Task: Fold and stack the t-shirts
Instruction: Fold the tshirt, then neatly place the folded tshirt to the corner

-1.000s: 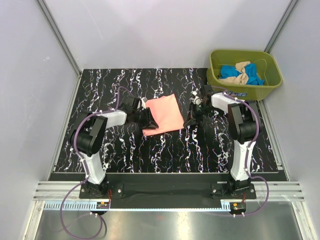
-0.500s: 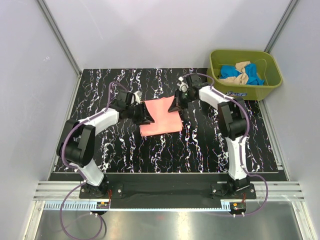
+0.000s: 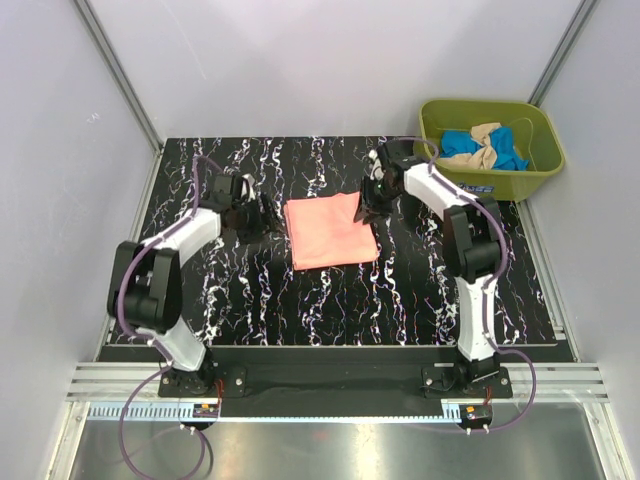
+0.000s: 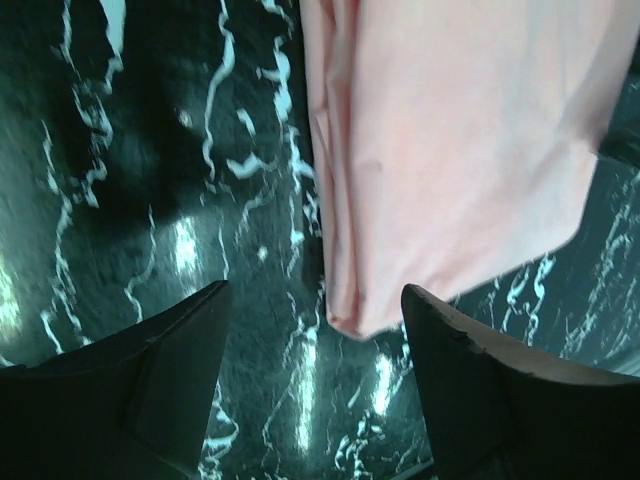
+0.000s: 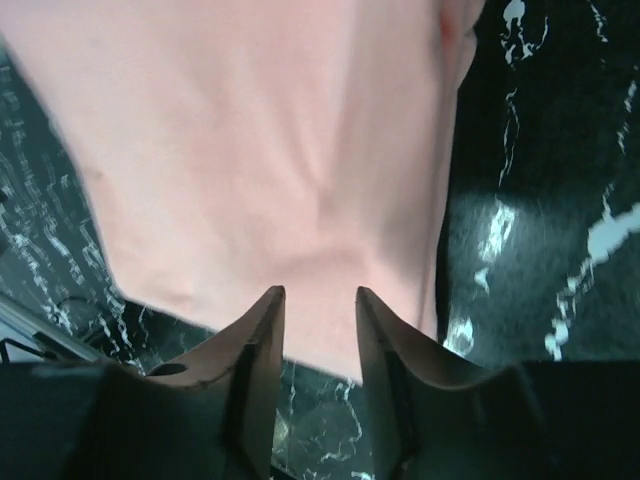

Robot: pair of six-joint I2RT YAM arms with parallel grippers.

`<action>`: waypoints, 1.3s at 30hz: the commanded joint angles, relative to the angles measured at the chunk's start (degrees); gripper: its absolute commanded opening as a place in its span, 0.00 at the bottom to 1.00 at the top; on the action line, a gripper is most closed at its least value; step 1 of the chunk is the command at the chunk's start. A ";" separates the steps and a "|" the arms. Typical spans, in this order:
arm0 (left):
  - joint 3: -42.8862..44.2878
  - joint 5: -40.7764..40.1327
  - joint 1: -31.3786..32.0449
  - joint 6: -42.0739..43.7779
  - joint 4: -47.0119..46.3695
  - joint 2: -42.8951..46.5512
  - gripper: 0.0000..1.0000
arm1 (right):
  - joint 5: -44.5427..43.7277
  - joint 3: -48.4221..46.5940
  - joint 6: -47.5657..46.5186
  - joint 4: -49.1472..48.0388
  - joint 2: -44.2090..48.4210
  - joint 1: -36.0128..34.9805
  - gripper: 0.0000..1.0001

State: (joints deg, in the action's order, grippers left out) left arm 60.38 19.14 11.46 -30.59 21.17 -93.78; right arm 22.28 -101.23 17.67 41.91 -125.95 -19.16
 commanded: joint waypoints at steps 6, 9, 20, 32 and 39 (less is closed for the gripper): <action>13.70 -0.69 -0.57 6.16 -8.41 -14.67 0.79 | -0.66 5.94 -0.62 6.78 23.19 0.17 0.52; 18.08 -1.11 -0.57 5.54 -10.27 -19.50 0.79 | -0.66 12.53 -1.15 6.70 29.08 0.09 0.53; 27.95 -1.82 0.31 5.19 -6.67 -30.32 0.70 | 1.36 24.59 -0.53 3.70 38.59 0.17 0.53; 27.25 -0.85 1.46 6.42 -4.83 -32.70 0.57 | 3.47 23.45 -0.62 2.48 36.92 0.17 0.53; 27.34 0.46 1.46 6.69 -3.42 -33.31 0.48 | 3.73 23.62 -0.45 2.21 37.09 0.17 0.53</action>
State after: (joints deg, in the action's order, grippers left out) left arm 88.05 18.90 12.36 -25.15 14.06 -124.49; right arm 24.73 -76.05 17.54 46.11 -89.84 -19.16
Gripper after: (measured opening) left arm 0.492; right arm 0.527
